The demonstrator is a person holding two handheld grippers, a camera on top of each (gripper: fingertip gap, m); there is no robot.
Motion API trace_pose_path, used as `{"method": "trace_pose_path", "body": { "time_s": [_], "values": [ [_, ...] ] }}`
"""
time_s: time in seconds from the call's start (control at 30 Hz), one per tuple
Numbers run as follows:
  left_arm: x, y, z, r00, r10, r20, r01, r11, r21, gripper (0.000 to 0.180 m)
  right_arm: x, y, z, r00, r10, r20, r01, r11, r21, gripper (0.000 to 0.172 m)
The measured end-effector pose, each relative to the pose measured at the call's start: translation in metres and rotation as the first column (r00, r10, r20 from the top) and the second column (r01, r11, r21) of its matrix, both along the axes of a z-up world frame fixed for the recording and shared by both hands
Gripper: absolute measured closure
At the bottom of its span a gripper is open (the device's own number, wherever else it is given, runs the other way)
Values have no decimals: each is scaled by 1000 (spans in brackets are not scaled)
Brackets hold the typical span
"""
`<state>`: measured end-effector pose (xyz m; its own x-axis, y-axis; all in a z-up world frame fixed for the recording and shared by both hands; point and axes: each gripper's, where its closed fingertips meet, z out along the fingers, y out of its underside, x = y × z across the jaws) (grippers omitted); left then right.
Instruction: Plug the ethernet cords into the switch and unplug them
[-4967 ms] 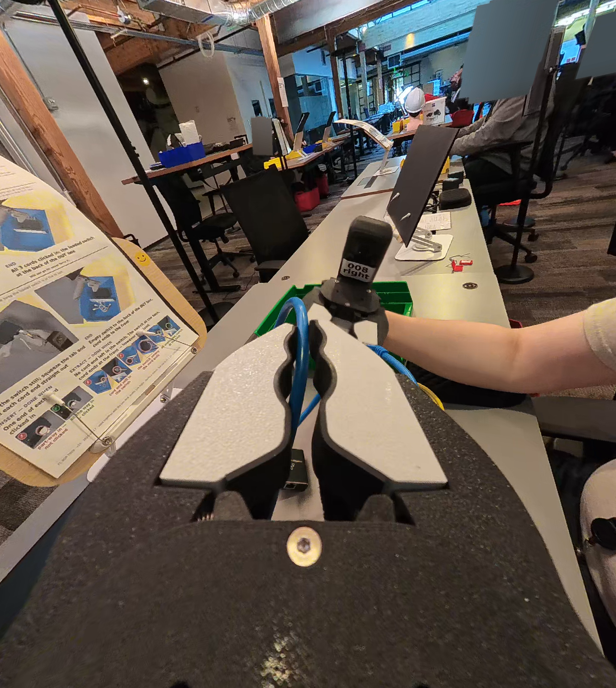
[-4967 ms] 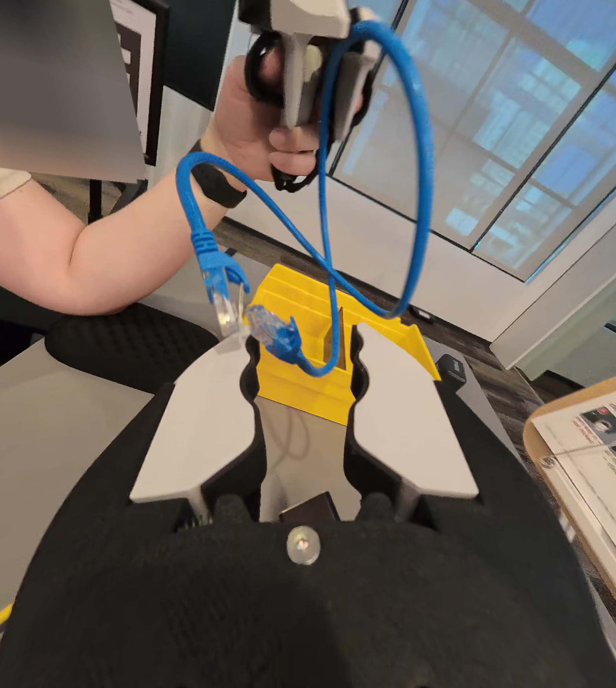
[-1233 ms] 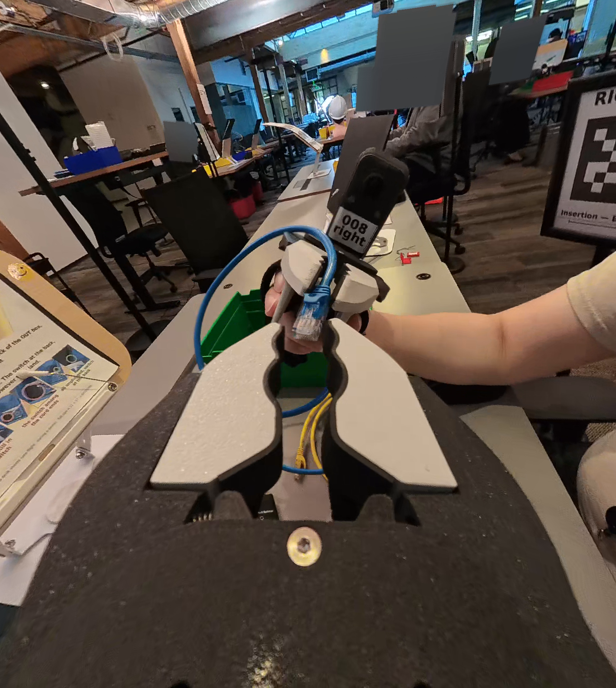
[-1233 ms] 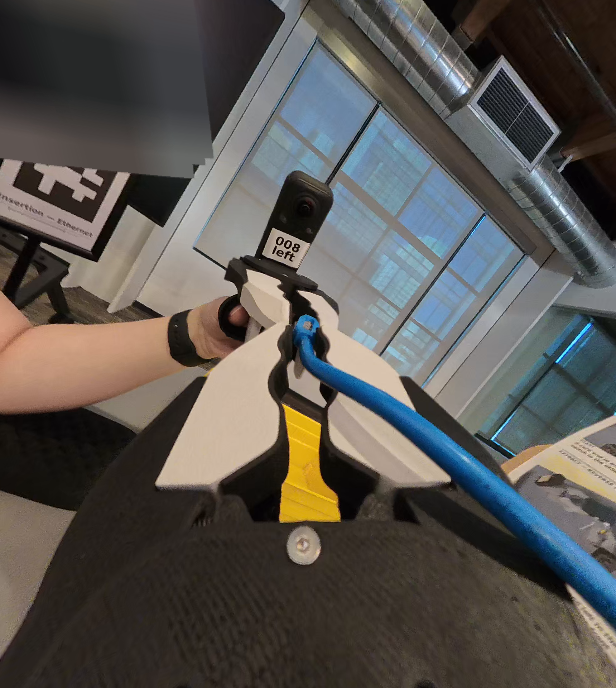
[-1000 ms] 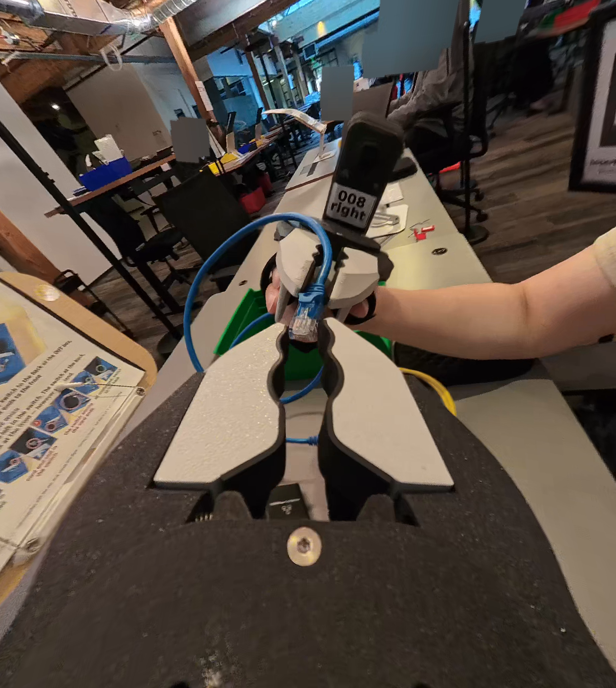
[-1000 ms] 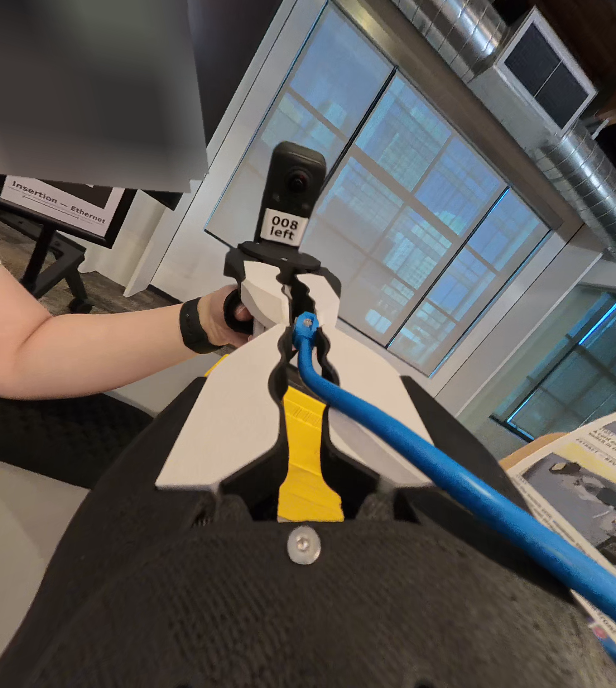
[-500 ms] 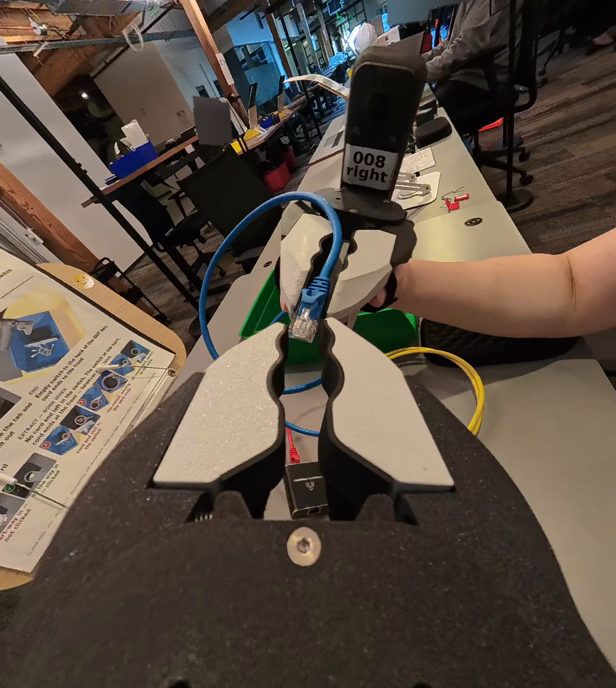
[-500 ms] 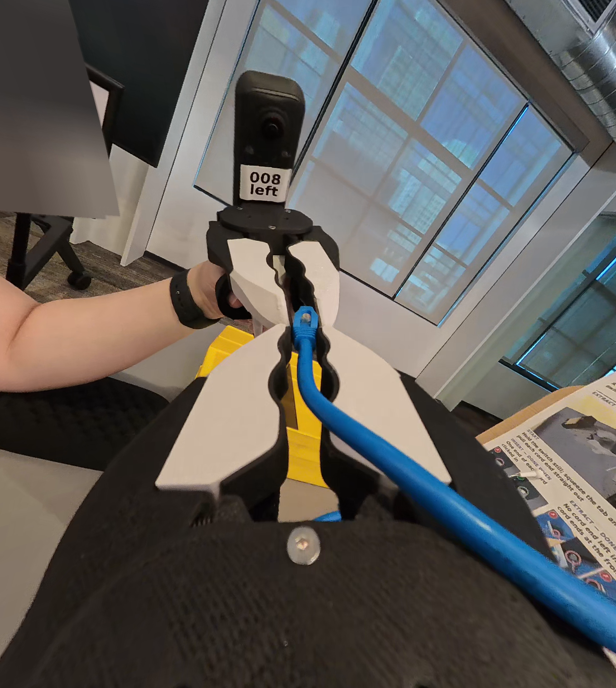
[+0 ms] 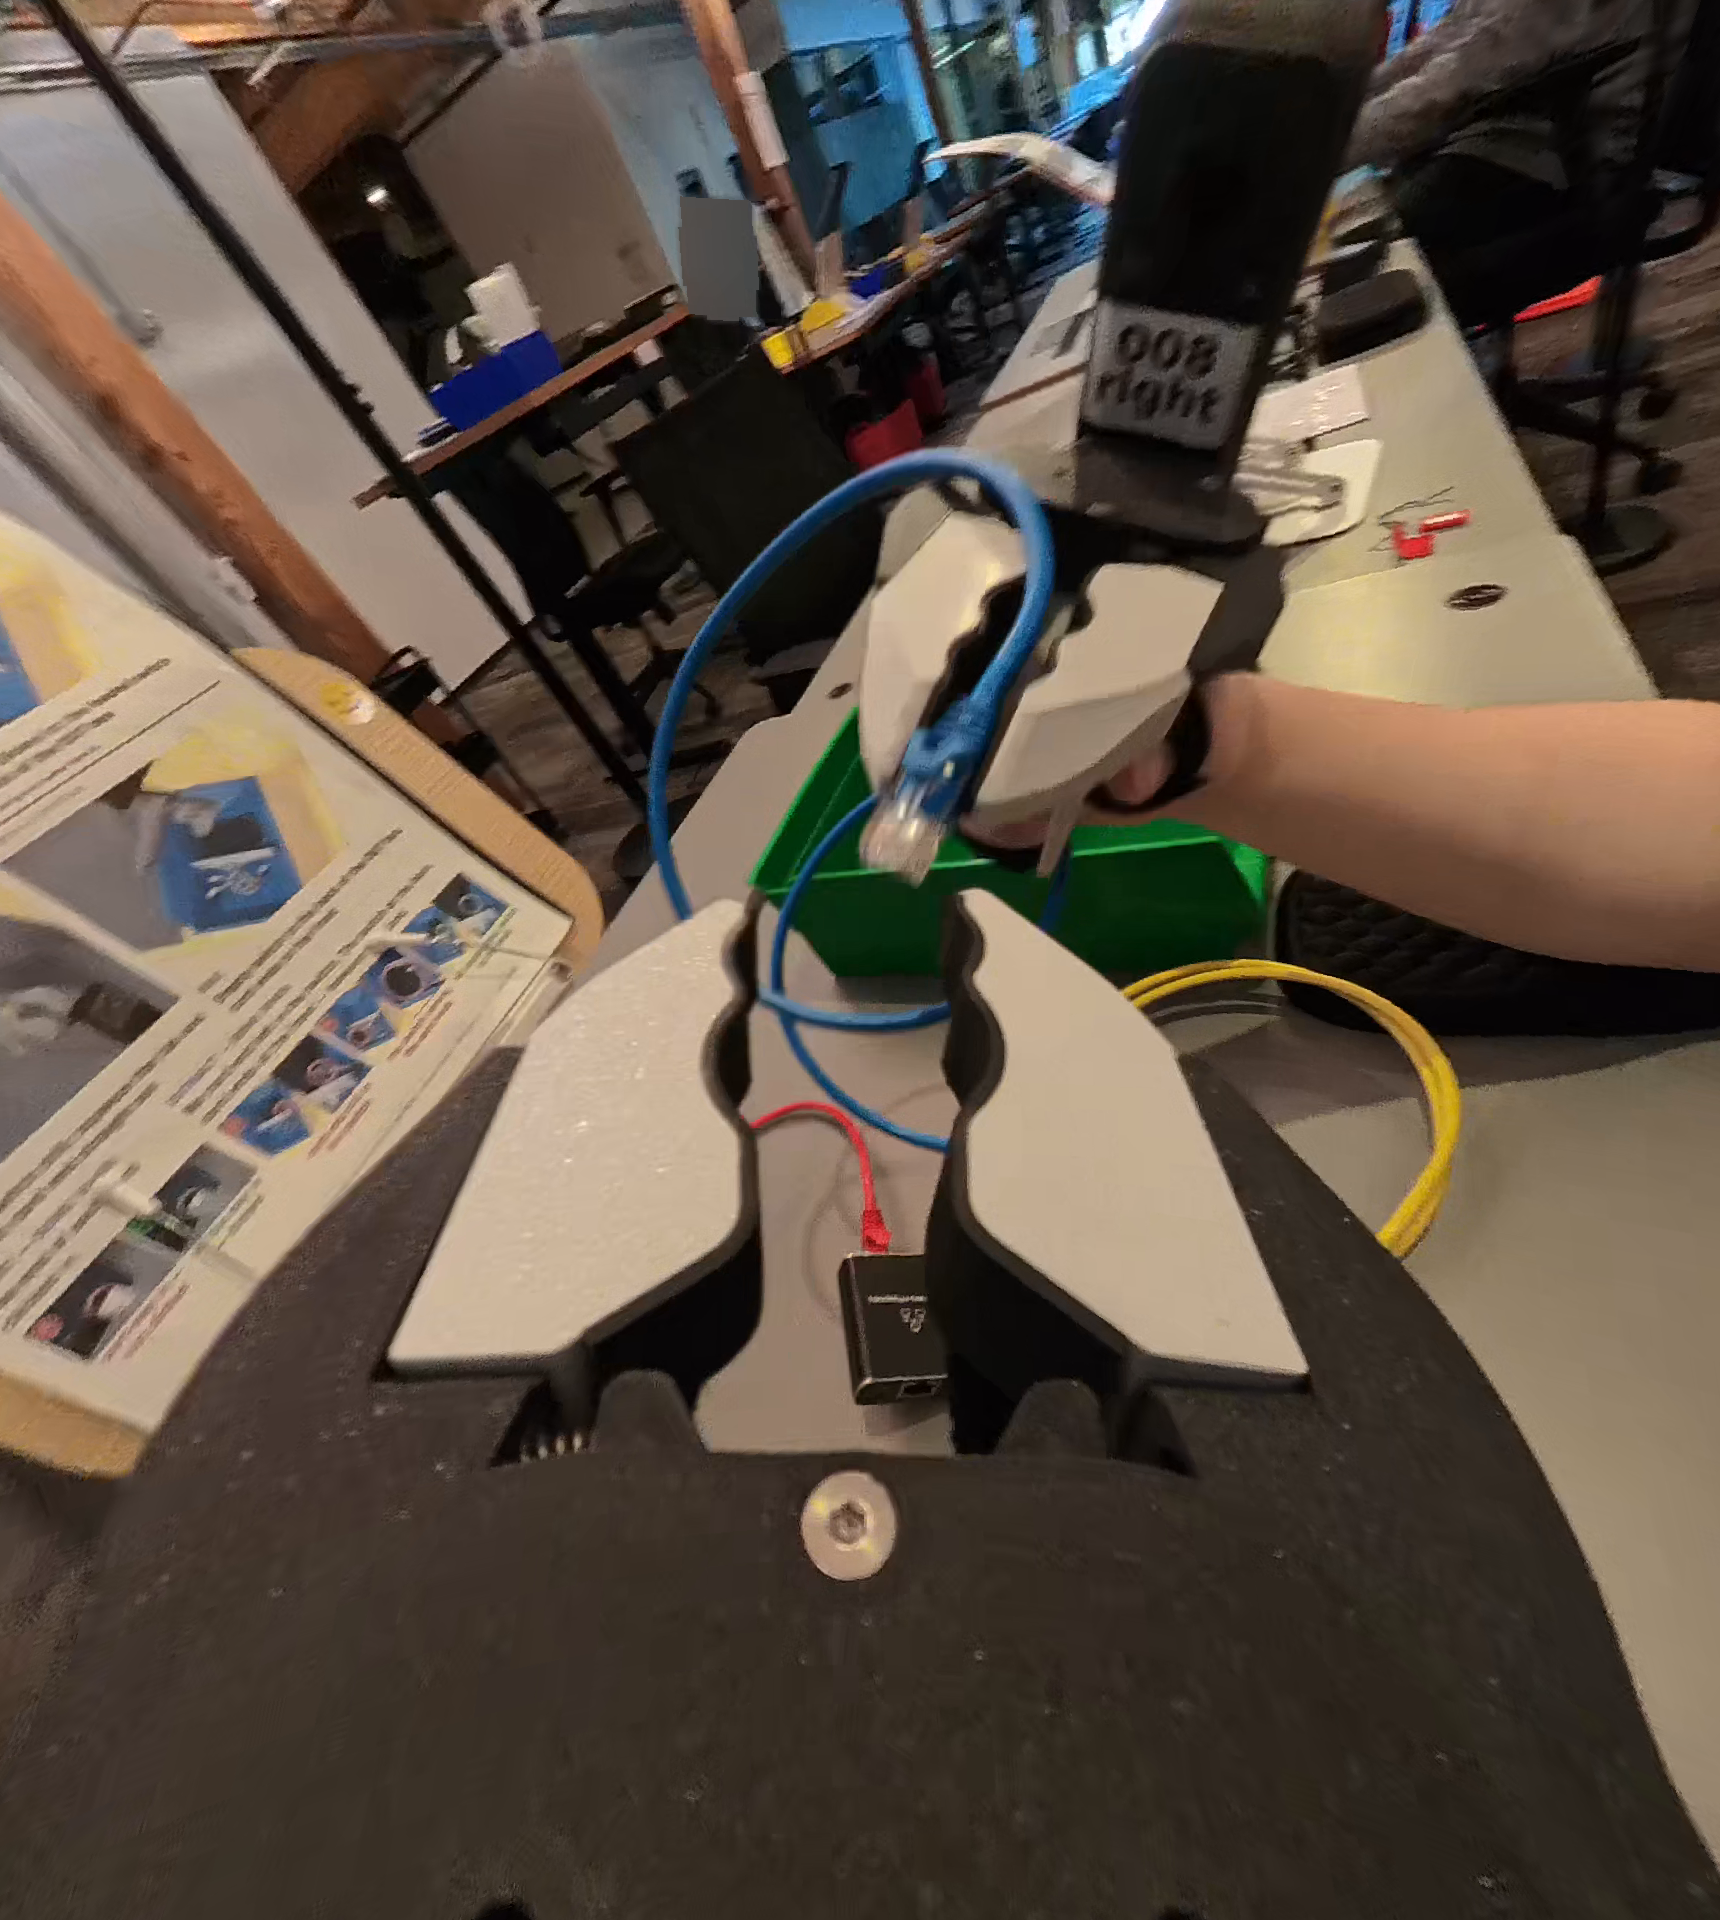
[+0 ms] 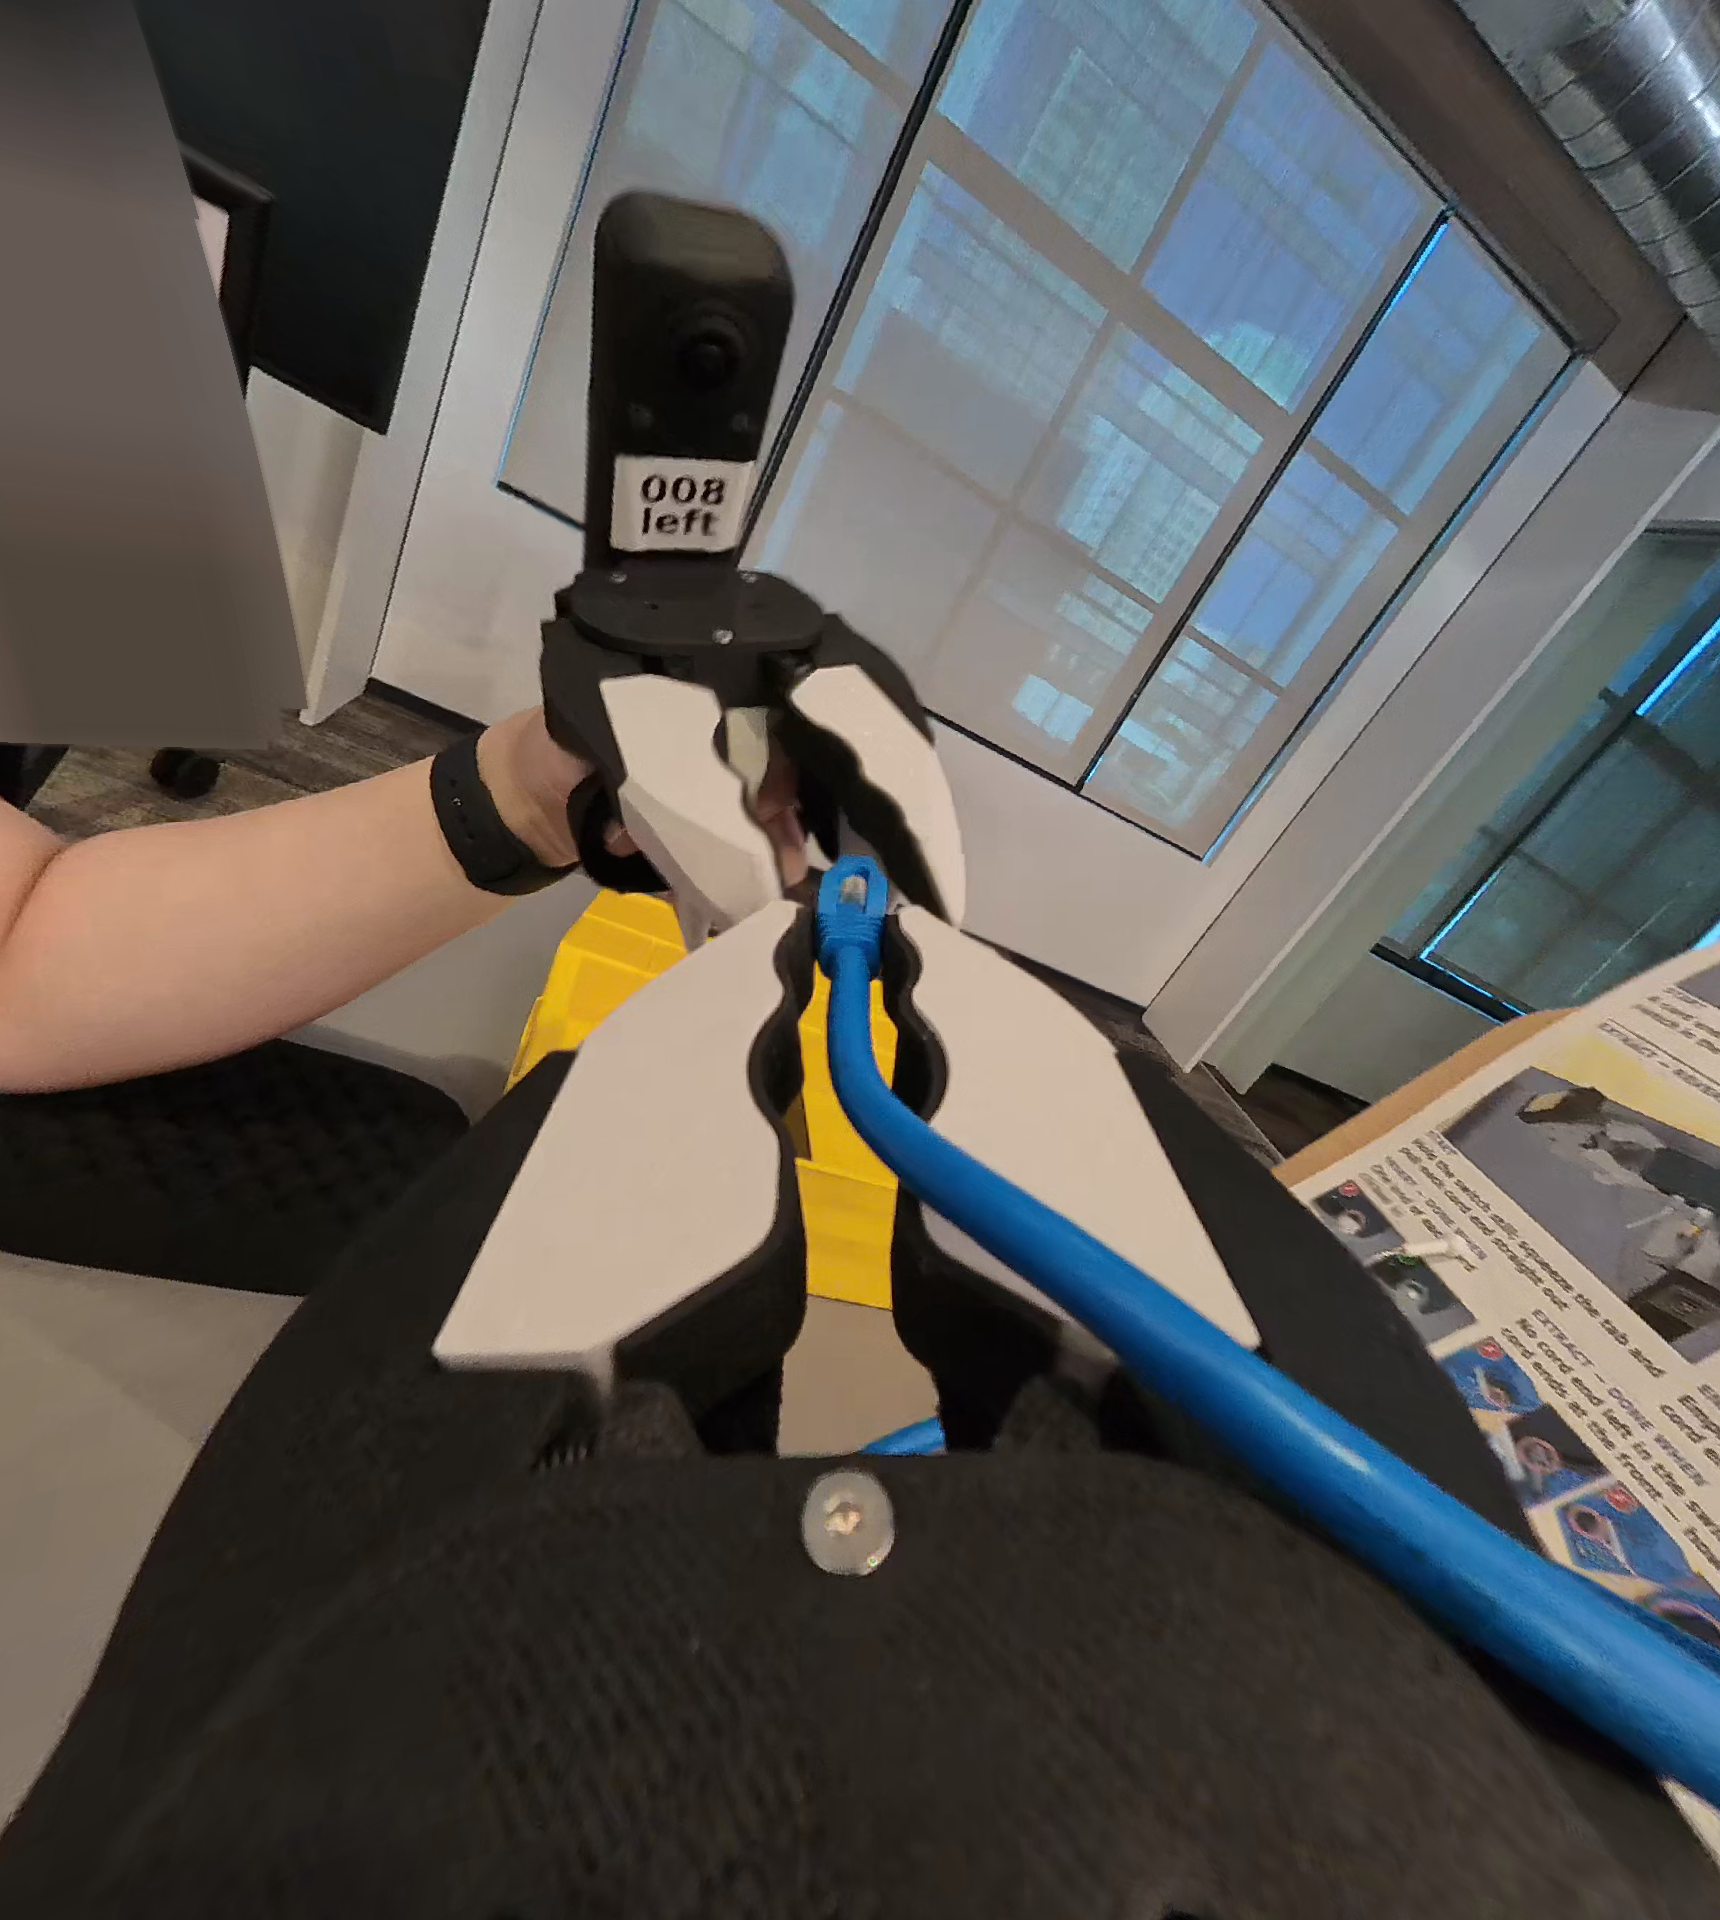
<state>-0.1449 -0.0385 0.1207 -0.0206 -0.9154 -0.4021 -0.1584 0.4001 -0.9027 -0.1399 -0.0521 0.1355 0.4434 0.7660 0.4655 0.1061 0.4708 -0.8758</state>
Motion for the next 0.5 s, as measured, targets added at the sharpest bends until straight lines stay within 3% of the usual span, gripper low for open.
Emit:
{"method": "trace_pose_path", "body": {
  "time_s": [0.17,0.33,0.5],
  "values": [
    [-1,36,-41,952,202,-230,-211,977,-13,120,29,-21,30,999,-10,-46,11,999,39,159],
    [18,58,-78,878,298,-375,-351,933,-81,132,39,-53,46,1000,-10,15,9,997,82,159],
    [34,64,-132,772,290,-565,-431,893,-131,143,50,-86,54,996,-15,89,2,990,141,159]
  ]
}}
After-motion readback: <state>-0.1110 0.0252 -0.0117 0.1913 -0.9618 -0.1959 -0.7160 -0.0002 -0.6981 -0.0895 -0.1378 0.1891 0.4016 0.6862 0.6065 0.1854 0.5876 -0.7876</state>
